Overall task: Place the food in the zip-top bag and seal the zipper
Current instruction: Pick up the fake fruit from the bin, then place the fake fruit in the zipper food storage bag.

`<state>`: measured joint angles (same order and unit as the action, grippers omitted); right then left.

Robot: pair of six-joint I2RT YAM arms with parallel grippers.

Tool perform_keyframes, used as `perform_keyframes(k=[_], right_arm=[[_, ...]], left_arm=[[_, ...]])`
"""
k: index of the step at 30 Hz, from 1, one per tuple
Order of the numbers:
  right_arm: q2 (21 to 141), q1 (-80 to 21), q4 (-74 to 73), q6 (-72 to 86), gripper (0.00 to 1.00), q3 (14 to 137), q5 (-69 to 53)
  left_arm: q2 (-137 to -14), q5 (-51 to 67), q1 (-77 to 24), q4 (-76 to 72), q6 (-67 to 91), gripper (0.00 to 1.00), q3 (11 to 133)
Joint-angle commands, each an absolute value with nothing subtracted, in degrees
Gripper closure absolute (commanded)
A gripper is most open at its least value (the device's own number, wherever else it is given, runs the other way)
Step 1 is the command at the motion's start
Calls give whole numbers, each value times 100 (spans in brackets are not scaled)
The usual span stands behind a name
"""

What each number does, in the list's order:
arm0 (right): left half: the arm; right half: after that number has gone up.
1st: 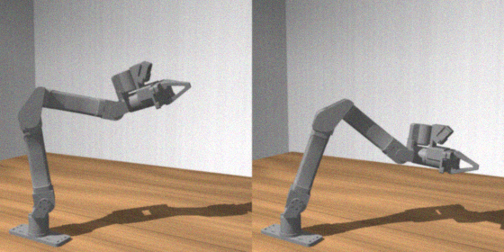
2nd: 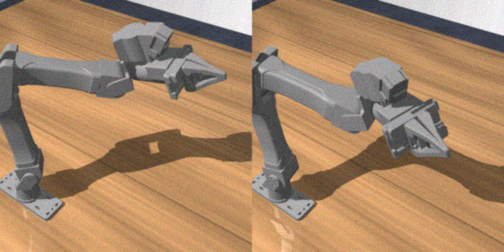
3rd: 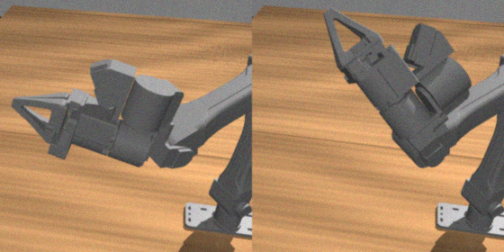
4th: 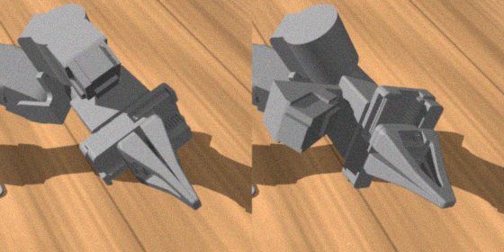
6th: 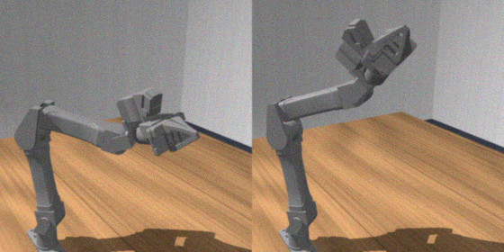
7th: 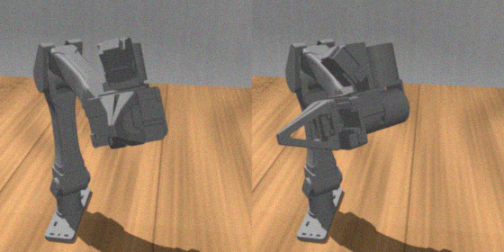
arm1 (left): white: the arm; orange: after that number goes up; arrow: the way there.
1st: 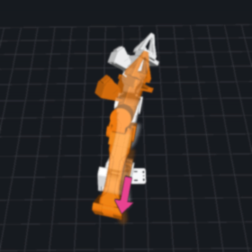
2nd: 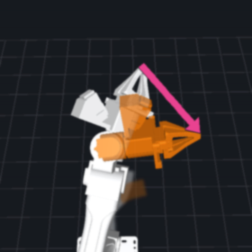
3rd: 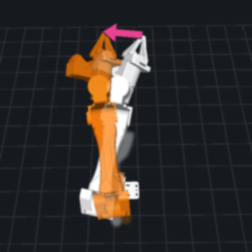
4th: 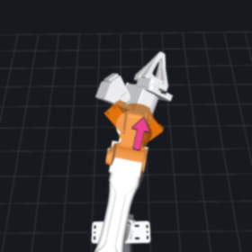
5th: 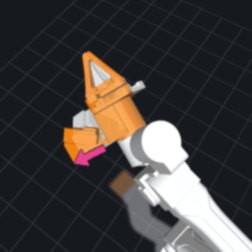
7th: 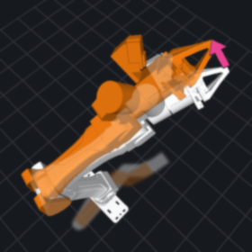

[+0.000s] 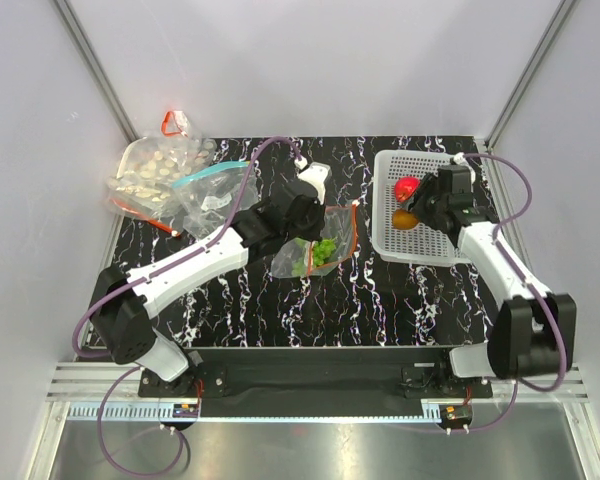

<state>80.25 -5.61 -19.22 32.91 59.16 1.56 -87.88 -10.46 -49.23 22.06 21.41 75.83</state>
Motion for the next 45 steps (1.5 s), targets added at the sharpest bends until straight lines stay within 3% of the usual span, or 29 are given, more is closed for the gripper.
perform_keyframes(k=[1,13,22,23,25,27,37,43,45], right_arm=[[7410,-588,-1776,2884,62,5696,-550],[6574,-2372,-1266,2724,62,5599,-817],[7540,-3137,-765,2953,60,5906,-440],[7750,-3190,-747,2988,56,5976,-405],[7936,-3322,-738,2971,28,6064,-378],[8016,-3357,-773,2971,9,6117,-238],[7594,-3217,-1818,2593,11,6635,949],[7646,-2067,-2241,2794,11,6908,677],[7795,-1620,-2364,2830,3,7040,825]], left_arm=[[-8675,-1230,-4940,2145,2065,100,7884],[-8754,-1362,-4948,2364,2118,100,8077],[-8815,-906,-4852,2241,2346,100,8051],[-8824,-827,-4834,2224,2381,100,8033],[-8816,-721,-4721,2197,2434,100,7990],[-8789,-607,-4624,2145,2496,100,7902],[-8710,-606,-4438,2048,2549,100,7691],[-8631,-756,-4421,2030,2505,100,7603],[-8622,-747,-4421,2004,2505,100,7559]])
